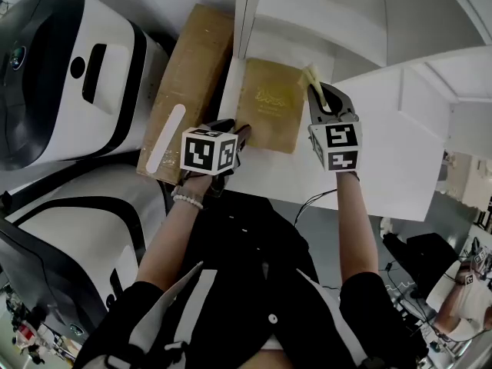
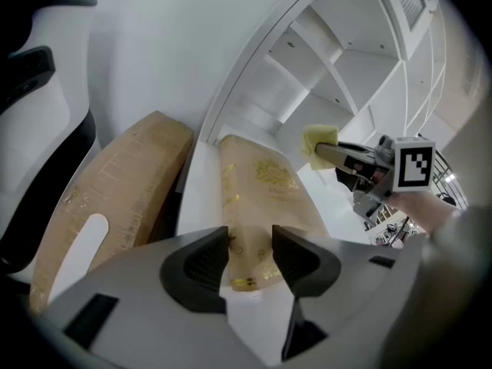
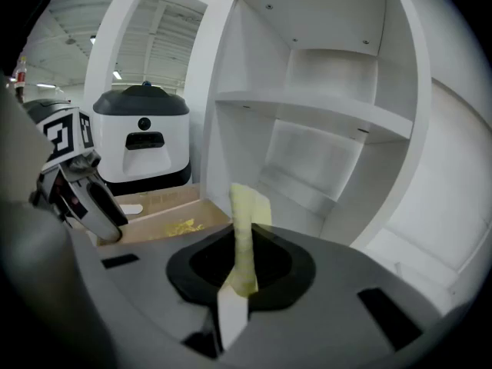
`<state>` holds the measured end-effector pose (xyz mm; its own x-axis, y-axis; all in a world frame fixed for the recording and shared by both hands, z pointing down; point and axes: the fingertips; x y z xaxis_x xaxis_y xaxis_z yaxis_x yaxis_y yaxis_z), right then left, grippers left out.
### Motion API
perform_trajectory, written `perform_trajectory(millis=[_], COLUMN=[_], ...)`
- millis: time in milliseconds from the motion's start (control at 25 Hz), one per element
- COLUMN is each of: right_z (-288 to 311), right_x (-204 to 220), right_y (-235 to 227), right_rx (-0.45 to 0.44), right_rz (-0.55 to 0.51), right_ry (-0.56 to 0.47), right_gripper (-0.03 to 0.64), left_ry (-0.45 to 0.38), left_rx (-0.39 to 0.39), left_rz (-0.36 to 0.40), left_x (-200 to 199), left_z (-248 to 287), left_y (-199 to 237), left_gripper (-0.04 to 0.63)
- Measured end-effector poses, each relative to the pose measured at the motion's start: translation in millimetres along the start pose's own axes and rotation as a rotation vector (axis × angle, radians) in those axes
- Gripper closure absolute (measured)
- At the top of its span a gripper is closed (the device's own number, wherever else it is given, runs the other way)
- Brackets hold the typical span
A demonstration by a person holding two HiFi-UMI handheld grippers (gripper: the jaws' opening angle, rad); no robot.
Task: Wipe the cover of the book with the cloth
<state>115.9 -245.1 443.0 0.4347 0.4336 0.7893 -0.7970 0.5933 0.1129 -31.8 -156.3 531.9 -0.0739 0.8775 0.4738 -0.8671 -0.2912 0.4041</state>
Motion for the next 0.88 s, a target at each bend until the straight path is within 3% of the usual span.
perform_trajectory(millis=[520, 880], right_z=[50, 52], right_x=[38, 43], right_y=[-19, -7], right_rx=[-0.034, -0.078], right_rz=[-0.015, -0.070], right_ry=[0.145, 0.158], right_gripper=[0.580, 0.580], left_ry=[-0.002, -0.010], left_rx=[-0.016, -0.031], left_rz=[0.000, 0.005], left_x=[0, 0], left_z=[1, 1], left_y=[0, 0], left_gripper=[0.416, 0.416])
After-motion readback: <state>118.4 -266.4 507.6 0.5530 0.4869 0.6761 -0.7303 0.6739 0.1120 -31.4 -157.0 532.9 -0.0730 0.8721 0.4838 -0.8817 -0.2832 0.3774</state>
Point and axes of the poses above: the fingertips, and each gripper's own axes: z forward along the fingers, y to its left, x out of its underside, and after that the axes turned 8 degrees about -x, right-handed
